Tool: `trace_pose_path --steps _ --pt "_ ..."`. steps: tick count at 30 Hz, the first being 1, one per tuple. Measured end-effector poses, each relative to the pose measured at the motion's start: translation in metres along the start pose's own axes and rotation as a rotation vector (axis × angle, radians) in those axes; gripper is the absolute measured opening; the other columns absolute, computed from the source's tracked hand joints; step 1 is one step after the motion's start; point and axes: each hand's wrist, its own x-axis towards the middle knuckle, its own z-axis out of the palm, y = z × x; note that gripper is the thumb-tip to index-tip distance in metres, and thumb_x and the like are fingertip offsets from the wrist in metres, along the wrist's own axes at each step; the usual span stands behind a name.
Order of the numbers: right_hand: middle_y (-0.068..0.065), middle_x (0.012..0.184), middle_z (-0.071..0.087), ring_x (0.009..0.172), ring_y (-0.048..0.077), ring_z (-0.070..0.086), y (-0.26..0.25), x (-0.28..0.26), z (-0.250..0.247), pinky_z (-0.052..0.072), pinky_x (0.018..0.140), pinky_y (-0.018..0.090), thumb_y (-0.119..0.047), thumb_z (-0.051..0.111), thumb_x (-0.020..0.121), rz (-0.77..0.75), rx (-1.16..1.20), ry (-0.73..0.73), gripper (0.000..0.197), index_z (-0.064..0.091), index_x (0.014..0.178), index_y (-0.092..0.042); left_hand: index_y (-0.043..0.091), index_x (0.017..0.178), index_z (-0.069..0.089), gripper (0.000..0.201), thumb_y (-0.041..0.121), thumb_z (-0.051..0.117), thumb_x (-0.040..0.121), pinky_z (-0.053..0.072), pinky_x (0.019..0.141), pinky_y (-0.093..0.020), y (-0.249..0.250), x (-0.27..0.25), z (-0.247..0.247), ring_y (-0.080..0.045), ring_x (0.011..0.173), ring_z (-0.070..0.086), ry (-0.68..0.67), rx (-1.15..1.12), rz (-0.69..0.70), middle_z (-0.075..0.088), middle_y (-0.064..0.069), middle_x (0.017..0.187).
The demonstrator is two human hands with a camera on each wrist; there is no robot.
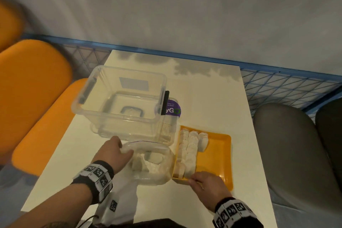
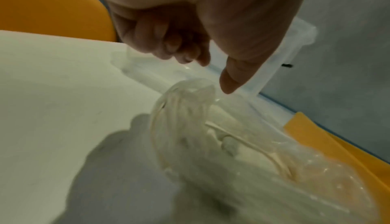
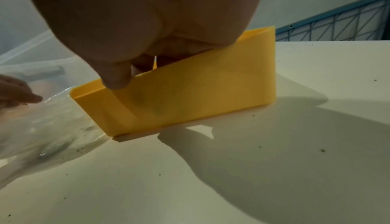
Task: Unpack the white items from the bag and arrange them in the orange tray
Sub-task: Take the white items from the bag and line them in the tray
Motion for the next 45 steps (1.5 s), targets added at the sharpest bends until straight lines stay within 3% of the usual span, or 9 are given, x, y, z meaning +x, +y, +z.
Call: trace_pose_path --steps 3,9,13,17,20,25,30,37,45 --pt "-0.014 0.115 0.067 0.108 0.011 0.058 0.003 0.004 0.003 0.044 0.095 0.032 -0.064 0.033 0.090 -0.017 -0.013 0.005 0.049 0.065 0.113 -0.035 0.014 0.123 0.040 0.076 0.051 0.080 0.069 0.049 0.072 -0.033 -0.012 -0.003 0.015 -0.029 0.098 0.063 -0.114 -0.113 -0.186 0.055 -0.006 0.114" --pt "-0.012 0.111 0.066 0.106 0.012 0.059 0.005 0.006 0.006 0.044 0.092 0.032 -0.056 0.042 0.095 -0.031 -0.021 0.024 0.036 0.065 0.112 -0.034 0.012 0.088 0.050 0.008 0.012 0.058 0.085 0.050 0.072 -0.038 -0.010 0.002 0.030 -0.028 0.076 0.056 -0.060 -0.224 -0.150 0.062 -0.013 0.091" --pt "-0.014 0.113 0.066 0.107 0.012 0.058 0.006 0.006 0.007 0.044 0.094 0.032 -0.056 0.042 0.095 -0.025 -0.008 0.029 0.037 0.065 0.113 -0.034 0.010 0.125 0.050 0.059 0.029 0.075 0.076 0.049 0.091 -0.044 -0.014 0.004 0.030 -0.035 0.110 0.056 0.047 -0.215 -0.125 0.057 -0.015 0.122" --pt "-0.014 0.113 0.067 0.107 0.012 0.059 0.005 0.005 0.006 0.044 0.095 0.034 -0.056 0.041 0.095 -0.029 -0.014 0.029 0.037 0.066 0.112 -0.034 0.013 0.107 0.059 0.039 0.013 0.077 0.073 0.049 0.089 -0.046 -0.008 -0.003 0.033 -0.030 0.102 0.048 0.265 -0.042 0.302 0.051 -0.007 0.107" --pt "-0.013 0.114 0.067 0.108 0.013 0.059 0.006 0.005 0.006 0.044 0.095 0.033 -0.056 0.041 0.095 -0.033 -0.019 0.036 0.038 0.065 0.113 -0.033 0.021 0.093 0.065 0.023 0.001 0.064 0.081 0.052 0.088 -0.039 0.004 0.000 0.038 -0.022 0.097 0.055 0.068 0.113 0.611 0.056 0.003 0.102" --pt "-0.013 0.120 0.065 0.113 0.014 0.057 0.009 0.007 0.007 0.042 0.100 0.037 -0.063 0.032 0.091 -0.034 -0.015 0.001 0.051 0.064 0.119 -0.034 0.019 0.131 0.053 0.041 0.030 0.060 0.091 0.041 0.107 -0.036 0.027 0.009 0.044 -0.022 0.130 0.042 -0.233 0.436 0.355 0.045 0.000 0.137" --pt "-0.012 0.124 0.064 0.115 0.016 0.056 0.010 0.006 0.007 0.041 0.101 0.038 -0.059 0.035 0.095 -0.031 -0.016 -0.018 0.046 0.062 0.122 -0.033 0.027 0.127 0.056 0.035 0.039 0.056 0.094 0.039 0.108 -0.035 0.024 0.012 0.048 -0.024 0.128 0.043 -0.268 0.544 0.330 0.051 -0.003 0.129" --pt "-0.011 0.123 0.064 0.113 0.017 0.057 0.007 0.004 0.004 0.041 0.100 0.038 -0.058 0.036 0.096 -0.031 -0.017 -0.022 0.044 0.063 0.120 -0.033 0.033 0.066 0.062 0.021 0.036 0.070 0.085 0.041 0.073 -0.023 0.022 0.010 0.037 -0.011 0.082 0.059 -0.207 0.095 0.310 0.062 0.009 0.082" --pt "-0.012 0.124 0.064 0.114 0.016 0.057 0.003 0.003 -0.003 0.041 0.101 0.037 -0.058 0.037 0.095 -0.033 0.005 -0.041 0.044 0.063 0.119 -0.033 0.008 0.089 0.057 0.011 0.011 0.055 0.099 0.055 0.061 -0.035 0.032 0.011 0.016 -0.027 0.070 0.067 -0.399 -0.771 0.120 0.071 -0.028 0.098"
